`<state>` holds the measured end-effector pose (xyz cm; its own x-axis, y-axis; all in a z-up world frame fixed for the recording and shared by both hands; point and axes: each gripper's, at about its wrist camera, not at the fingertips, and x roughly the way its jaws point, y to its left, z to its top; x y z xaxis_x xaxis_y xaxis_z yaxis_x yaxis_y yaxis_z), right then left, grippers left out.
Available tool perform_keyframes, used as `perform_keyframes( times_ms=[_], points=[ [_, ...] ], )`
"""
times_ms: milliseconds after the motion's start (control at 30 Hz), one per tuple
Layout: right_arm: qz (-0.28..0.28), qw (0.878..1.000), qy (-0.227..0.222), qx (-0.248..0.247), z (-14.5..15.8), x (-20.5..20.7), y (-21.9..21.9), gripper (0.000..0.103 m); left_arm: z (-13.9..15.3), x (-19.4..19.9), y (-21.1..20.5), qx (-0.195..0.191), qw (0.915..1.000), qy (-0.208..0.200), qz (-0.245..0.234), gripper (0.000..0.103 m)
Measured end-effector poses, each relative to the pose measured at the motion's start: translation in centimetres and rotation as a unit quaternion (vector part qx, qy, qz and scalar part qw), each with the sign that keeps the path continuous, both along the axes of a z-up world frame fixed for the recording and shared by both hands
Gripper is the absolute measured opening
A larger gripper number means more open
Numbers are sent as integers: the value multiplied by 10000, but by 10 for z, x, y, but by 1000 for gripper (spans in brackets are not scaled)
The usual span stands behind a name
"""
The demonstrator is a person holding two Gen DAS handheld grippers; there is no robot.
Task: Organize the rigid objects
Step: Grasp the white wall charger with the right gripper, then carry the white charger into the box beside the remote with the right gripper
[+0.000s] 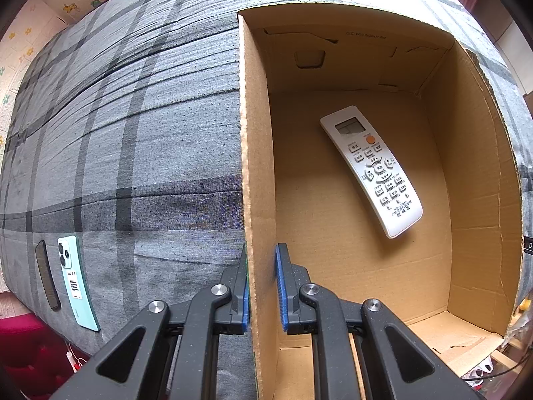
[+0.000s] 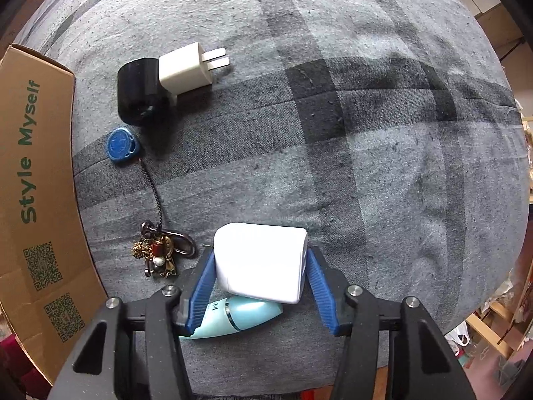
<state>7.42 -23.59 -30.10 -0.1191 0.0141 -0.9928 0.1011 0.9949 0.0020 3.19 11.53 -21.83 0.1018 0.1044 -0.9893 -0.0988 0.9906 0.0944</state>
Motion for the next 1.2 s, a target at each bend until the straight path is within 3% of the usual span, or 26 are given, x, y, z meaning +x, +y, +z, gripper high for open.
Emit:
perform_keyframes(
  times_ms=[400,933,1200],
  points=[
    [-39,9997,-227,-1,34,-3,2,58,2,0,0,-13,10000,0,21,13],
    [537,9952,-785,212,107,25,38,58,1,0,0,-48,10000,-4,32,13],
    [974,9887,-1042,464,134,35,82,58,0,1,1,-77,10000,-6,26,13]
  ],
)
